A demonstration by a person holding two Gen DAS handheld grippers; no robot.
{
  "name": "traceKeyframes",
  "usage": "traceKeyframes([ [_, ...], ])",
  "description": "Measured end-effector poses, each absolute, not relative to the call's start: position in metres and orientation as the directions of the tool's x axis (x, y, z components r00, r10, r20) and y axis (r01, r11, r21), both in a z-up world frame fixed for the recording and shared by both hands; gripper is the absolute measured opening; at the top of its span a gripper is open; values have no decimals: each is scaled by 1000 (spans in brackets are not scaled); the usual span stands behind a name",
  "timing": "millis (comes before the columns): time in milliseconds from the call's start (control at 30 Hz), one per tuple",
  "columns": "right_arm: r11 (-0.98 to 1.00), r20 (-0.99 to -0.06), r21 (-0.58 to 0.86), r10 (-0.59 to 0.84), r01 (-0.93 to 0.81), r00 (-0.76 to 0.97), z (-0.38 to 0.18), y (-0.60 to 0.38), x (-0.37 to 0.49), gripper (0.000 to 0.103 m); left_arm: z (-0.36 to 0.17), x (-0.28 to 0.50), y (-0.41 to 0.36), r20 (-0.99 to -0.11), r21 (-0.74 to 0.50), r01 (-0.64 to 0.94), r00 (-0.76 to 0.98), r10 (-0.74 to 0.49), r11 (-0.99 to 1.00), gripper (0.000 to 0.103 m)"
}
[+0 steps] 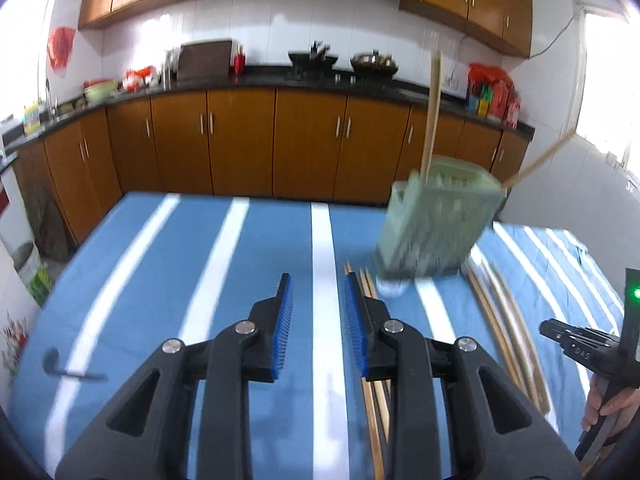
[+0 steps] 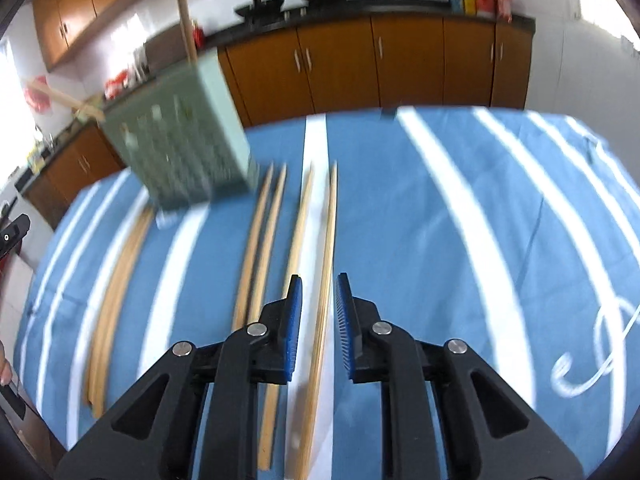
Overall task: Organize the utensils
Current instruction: 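Close the right tool on a wooden chopstick while the left tool grasps another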
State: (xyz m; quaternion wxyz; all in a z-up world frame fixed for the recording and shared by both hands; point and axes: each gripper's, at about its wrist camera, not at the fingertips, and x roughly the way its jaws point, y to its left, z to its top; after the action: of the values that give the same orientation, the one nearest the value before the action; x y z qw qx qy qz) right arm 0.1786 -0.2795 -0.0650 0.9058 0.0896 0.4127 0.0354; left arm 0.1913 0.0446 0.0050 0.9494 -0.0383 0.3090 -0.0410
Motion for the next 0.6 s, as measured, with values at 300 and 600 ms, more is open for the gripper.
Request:
traceKeyframes([
  [300,986,-765,151,74,67,639,-82,-294,174,7,-49,183,28,-676,-119,85,723,-143,989,27],
  [600,985,-760,158,75,72,645,-84,-298,173,7,-70,176,15,-713,-124,128,678,-178,984,24],
])
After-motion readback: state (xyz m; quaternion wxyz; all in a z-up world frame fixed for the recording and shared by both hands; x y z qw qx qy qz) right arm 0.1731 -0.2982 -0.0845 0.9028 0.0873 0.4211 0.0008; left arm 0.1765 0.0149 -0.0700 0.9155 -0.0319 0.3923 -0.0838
